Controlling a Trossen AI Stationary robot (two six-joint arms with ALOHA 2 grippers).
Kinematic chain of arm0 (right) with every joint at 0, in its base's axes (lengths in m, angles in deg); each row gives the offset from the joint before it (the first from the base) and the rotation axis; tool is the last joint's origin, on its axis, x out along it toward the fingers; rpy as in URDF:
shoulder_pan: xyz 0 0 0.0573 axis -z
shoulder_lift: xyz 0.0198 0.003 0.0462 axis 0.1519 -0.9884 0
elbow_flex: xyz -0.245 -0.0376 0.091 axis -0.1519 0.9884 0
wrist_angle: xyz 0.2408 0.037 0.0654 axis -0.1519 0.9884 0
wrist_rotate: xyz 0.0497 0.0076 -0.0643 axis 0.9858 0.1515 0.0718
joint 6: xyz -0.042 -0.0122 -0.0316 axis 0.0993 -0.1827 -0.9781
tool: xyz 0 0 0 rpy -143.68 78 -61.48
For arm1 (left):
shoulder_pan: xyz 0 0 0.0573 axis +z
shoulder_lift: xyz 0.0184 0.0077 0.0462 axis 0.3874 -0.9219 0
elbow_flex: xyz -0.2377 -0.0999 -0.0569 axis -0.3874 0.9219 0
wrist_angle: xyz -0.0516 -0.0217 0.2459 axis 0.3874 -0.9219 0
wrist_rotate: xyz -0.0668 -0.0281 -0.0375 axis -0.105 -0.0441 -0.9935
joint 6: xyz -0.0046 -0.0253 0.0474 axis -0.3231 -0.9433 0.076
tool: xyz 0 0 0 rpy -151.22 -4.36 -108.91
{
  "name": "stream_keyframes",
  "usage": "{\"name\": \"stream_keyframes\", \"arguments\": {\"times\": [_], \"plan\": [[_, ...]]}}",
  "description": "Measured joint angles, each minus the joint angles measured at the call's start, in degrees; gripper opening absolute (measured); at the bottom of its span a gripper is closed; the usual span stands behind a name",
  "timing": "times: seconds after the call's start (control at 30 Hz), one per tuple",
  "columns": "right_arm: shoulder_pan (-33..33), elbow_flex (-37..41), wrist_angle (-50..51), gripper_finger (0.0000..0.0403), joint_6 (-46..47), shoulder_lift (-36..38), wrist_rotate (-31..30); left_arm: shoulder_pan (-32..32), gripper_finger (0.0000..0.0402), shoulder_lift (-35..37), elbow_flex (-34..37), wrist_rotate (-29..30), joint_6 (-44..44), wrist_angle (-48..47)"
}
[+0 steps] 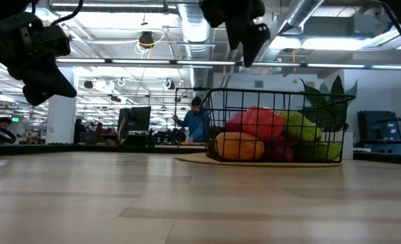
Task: Build produce basket
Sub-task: Return to Home Position
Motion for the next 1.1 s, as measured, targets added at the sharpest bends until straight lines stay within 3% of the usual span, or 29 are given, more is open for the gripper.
{"name": "stream_keyframes", "arguments": {"times": [0.2, 0.37, 0.53, 0.7, 0.9, 1.1], "plan": [[-4.5, -0.2, -2.1, 0.0355, -2.0, 5.3, 3.0, 0.0, 0.0, 0.0, 0.0, 0.0, 0.0, -0.3], [-10.5, -0.1, -3.4, 0.0356, -3.5, 13.5, -4.8, 0.0, 0.0, 0.0, 0.0, 0.0, 0.0, -0.5], [-16.8, -0.2, -3.6, 0.0356, 0.7, 23.0, -14.5, 0.0, 0.0, 0.0, 0.0, 0.0, 0.0, -0.9], [-24.1, -0.2, -5.3, 0.0355, 0.0, 32.0, -18.7, 0.0, 0.0, 0.0, 0.0, 0.0, 0.0, -0.9], [-32.6, -0.2, -23.5, 0.0357, -11.8, 38.2, -19.2, 0.0, 0.0, 0.0, 0.0, 0.0, 0.0, -0.9], [-34.9, -0.2, -42.8, 0.0358, -5.1, 39.5, -19.3, 0.0, 0.0, 0.0, 0.0, 0.0, 0.0, -0.9]]}}
